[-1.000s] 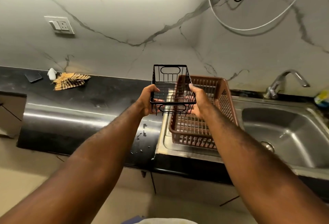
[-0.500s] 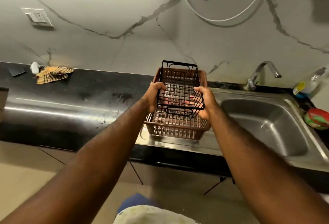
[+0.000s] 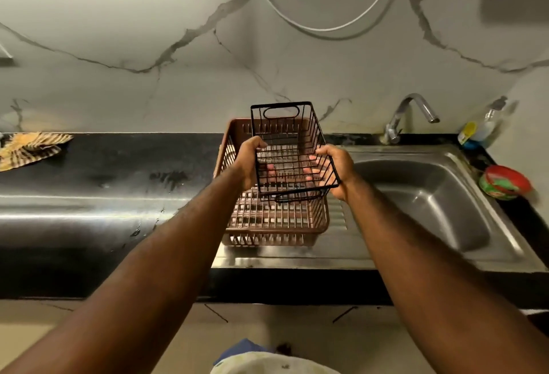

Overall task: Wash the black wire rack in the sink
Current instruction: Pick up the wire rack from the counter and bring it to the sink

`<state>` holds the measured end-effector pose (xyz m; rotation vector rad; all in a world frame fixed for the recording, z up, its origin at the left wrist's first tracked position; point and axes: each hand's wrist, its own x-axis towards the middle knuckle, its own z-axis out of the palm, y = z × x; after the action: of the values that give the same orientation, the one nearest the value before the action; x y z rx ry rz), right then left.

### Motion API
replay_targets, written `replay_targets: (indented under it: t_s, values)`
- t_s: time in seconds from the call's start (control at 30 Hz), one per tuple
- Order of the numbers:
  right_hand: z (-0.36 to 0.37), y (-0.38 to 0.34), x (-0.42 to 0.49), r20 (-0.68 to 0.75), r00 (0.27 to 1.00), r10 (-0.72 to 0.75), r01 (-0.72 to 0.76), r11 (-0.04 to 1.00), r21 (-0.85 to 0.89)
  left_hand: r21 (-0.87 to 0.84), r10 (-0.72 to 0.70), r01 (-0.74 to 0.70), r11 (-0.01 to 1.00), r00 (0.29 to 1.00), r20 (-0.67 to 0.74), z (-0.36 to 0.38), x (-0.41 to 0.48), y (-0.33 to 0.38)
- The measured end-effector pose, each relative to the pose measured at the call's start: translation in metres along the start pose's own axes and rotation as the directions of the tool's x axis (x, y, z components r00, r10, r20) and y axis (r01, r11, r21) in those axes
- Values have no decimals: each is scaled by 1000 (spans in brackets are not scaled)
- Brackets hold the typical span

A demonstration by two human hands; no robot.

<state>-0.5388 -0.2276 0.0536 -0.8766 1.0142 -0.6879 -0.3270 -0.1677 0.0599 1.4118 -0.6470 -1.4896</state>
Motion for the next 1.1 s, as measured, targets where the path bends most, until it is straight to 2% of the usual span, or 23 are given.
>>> replay_targets:
  t_s: [0.2,0.37,0.53,0.63,0.8,0.9,1.1]
  values:
    - [-44,-13,1,-50,997,-51,55,995,81,29,-25,23,999,998,59,46,18,10]
    - [-96,-18,-4,-121,993,2,9,996,90,79,18,-15,997,999,-30,102,35,15]
    - [-159,-18,-10,-99,993,67,-54,990,129,102,-33,42,994,996,-82,162,56,0]
    - [-198,-25,-15,-80,994,77,-68,992,110,97,-34,43,994,995,-95,200,64,-14]
    - [-247,-38,-17,-63,994,85,-82,996,47,113,-35,59,992,979,-199,250,61,-30]
    - [-266,-39,-15,-4,996,87,-87,996,35,97,-51,76,992,970,-237,265,63,-36]
    - [-289,-32,-9,9,994,105,-105,994,11,100,-161,183,978,967,-198,285,78,-42]
